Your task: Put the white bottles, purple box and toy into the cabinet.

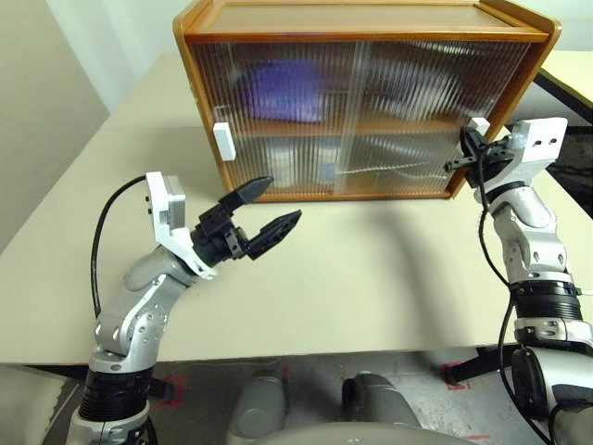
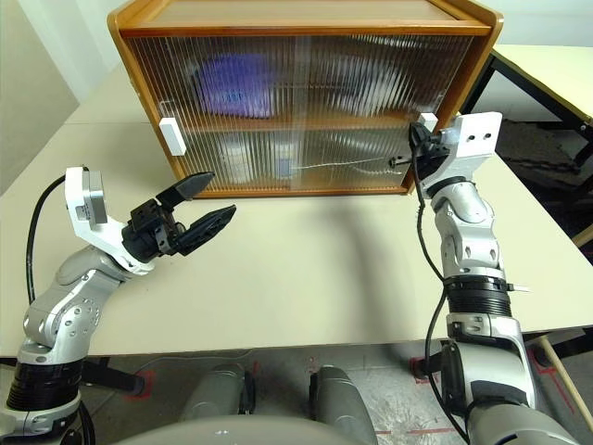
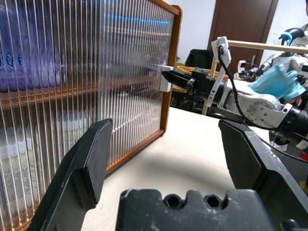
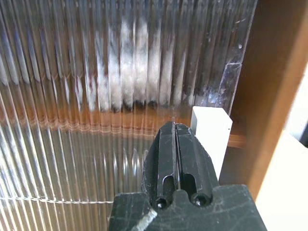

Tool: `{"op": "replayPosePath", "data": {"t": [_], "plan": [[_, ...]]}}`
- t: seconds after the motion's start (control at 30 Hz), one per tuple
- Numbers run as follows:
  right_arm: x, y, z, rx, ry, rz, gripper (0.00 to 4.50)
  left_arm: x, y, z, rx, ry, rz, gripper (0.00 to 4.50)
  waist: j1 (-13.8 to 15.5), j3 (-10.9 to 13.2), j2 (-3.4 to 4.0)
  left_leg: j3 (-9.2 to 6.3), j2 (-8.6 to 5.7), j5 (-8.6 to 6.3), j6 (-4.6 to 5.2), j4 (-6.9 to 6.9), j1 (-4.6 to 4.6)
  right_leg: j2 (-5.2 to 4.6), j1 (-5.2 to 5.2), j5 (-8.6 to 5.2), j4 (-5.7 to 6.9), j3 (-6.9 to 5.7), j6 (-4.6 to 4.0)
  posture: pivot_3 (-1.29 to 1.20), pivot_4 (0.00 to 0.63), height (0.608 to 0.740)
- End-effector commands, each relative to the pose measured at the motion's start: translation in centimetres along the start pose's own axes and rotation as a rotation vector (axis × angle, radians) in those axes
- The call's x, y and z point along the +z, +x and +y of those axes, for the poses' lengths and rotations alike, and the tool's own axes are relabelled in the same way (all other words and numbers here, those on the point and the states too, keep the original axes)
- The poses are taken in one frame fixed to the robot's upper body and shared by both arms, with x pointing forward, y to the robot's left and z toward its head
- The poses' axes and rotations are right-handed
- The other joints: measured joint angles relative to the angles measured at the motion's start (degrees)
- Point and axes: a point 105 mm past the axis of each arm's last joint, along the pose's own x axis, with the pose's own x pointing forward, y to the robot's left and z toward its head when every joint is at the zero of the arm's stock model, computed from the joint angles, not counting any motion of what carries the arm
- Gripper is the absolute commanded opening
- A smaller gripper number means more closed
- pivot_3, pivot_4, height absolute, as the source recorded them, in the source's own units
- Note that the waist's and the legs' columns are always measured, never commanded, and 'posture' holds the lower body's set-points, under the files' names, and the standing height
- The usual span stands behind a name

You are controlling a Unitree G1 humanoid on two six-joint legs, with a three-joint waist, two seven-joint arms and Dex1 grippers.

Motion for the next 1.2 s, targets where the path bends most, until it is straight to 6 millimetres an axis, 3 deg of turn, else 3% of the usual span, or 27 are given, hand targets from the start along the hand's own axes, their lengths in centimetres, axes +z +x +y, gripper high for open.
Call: {"op": "replayPosePath", "data": {"t": [0.03,0.37,0.57,0.73,0.83,0.9,0.97,1.1,1.2], "plan": [[0.2,-0.2,-1.9,-0.052,-0.025,-0.004,0.03,-0.3,0.2,0.0,-0.005,-0.008,0.015,4.50,0.0,0.0,0.00,0.00,0.00,0.00,0.00,0.00,0.00,0.00,0.00,0.00,0.00,0.00,0.00,0.21,0.004,0.740],[0.7,0.1,-3.3,-0.056,-0.046,-0.015,0.03,-0.2,-0.1,0.2,0.005,-0.001,0.017,4.50,0.2,0.0,0.00,-0.01,-0.11,0.05,0.08,0.03,-0.02,-0.09,0.04,0.06,-0.04,0.03,0.10,0.21,0.004,0.740],[2.7,-0.5,0.7,0.159,-0.046,-0.118,0.03,-0.2,-0.4,0.3,0.015,0.006,0.023,4.50,0.0,0.0,0.00,-0.02,-0.06,0.05,0.09,0.02,-0.01,-0.03,0.03,0.05,-0.03,0.02,0.10,0.22,0.005,0.740],[4.3,-2.6,3.3,0.328,-0.122,-0.199,1.79,0.0,-1.2,0.7,0.034,0.017,0.035,4.50,0.0,0.0,0.00,-0.05,0.04,0.04,0.08,0.00,0.00,0.04,0.03,0.03,-0.01,-0.01,0.07,0.23,0.006,0.740],[3.6,-5.3,4.5,0.436,-0.153,-0.220,2.93,0.4,-2.5,2.0,0.097,0.041,0.038,4.50,0.0,0.0,-0.01,-0.06,0.04,0.04,0.08,0.00,0.02,0.02,0.05,-0.08,0.00,-0.04,0.23,0.23,0.008,0.740],[2.1,-6.6,3.8,0.437,-0.157,-0.193,3.68,0.5,-3.2,2.6,0.131,0.051,0.041,4.50,0.1,0.0,-0.03,-0.05,0.04,0.04,0.08,0.00,0.03,-0.01,0.06,-0.10,-0.01,-0.05,0.25,0.22,0.009,0.740],[-0.3,-8.1,1.2,0.376,-0.062,-0.129,4.47,0.6,-4.6,4.0,0.217,0.058,0.033,4.50,0.1,0.0,-0.09,-0.04,0.02,0.04,0.08,0.01,0.06,-0.05,0.11,-0.11,-0.02,-0.06,0.24,0.23,0.010,0.740],[-4.7,-9.9,-5.0,0.179,0.080,0.042,4.49,-1.0,-8.7,7.0,0.434,0.085,0.155,4.50,0.0,0.1,-0.17,0.03,0.00,0.04,0.08,0.04,0.17,-0.11,0.21,-0.15,-0.06,-0.02,0.08,0.22,0.016,0.740],[-8.3,-10.6,-8.1,0.072,0.136,0.213,4.49,-2.1,-12.2,9.5,0.608,0.153,0.273,4.50,-0.3,0.3,-0.23,0.10,0.02,0.04,0.08,0.03,0.32,-0.07,0.22,-0.23,-0.05,0.02,-0.21,0.22,0.014,0.740]]}}
